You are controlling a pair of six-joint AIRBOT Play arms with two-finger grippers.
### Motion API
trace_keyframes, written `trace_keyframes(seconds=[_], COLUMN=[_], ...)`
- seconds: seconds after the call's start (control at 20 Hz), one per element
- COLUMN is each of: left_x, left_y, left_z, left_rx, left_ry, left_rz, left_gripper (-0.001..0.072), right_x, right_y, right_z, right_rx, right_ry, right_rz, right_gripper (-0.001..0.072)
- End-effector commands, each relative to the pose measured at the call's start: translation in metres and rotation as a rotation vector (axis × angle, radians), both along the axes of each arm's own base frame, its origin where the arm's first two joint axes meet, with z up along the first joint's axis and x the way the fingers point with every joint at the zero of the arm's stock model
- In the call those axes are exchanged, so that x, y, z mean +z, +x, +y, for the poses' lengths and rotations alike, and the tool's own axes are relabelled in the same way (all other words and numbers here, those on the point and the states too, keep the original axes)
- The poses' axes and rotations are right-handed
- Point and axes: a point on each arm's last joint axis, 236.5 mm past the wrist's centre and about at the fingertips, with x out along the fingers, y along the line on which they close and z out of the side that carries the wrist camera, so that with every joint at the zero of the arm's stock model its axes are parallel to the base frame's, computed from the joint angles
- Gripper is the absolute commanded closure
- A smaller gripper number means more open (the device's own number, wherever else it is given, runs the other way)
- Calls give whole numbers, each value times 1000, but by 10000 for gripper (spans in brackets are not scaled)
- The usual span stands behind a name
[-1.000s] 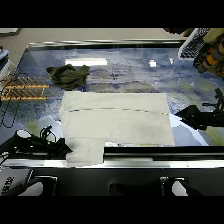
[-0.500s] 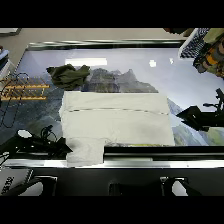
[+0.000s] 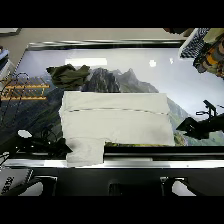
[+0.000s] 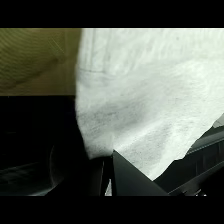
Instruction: Fold the clothes and pants, and hang the long-sleeved shirts on hangers.
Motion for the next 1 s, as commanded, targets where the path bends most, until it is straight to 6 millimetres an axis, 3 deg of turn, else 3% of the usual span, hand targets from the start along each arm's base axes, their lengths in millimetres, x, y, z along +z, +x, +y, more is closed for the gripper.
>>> trace_keyframes(seconds=[0.0,0.15,0.3,0.55,0.95], left_x=[1,1,1,1,1], left_y=[-1,-1,-1,-1,-1], left_z=[-1,-1,-1,-1,-1], left_rx=[-3,-4,-4,-3,-2], left_ry=[-3,-3,-3,-4,-4], left_rz=[0,1,0,1,2], left_gripper=[684,684,684,684,684], right_x=[-25,-33,-42,-68,-71], right_y=[-18,-18,-9,-31,-37], right_z=[-18,-19,-4,9,21], right_rx=[-28,-116,-140,-141,-154], right_ry=[-1,79,137,145,191], right_rz=[69,20,-40,13,30], right_gripper=[162,162,164,181,181])
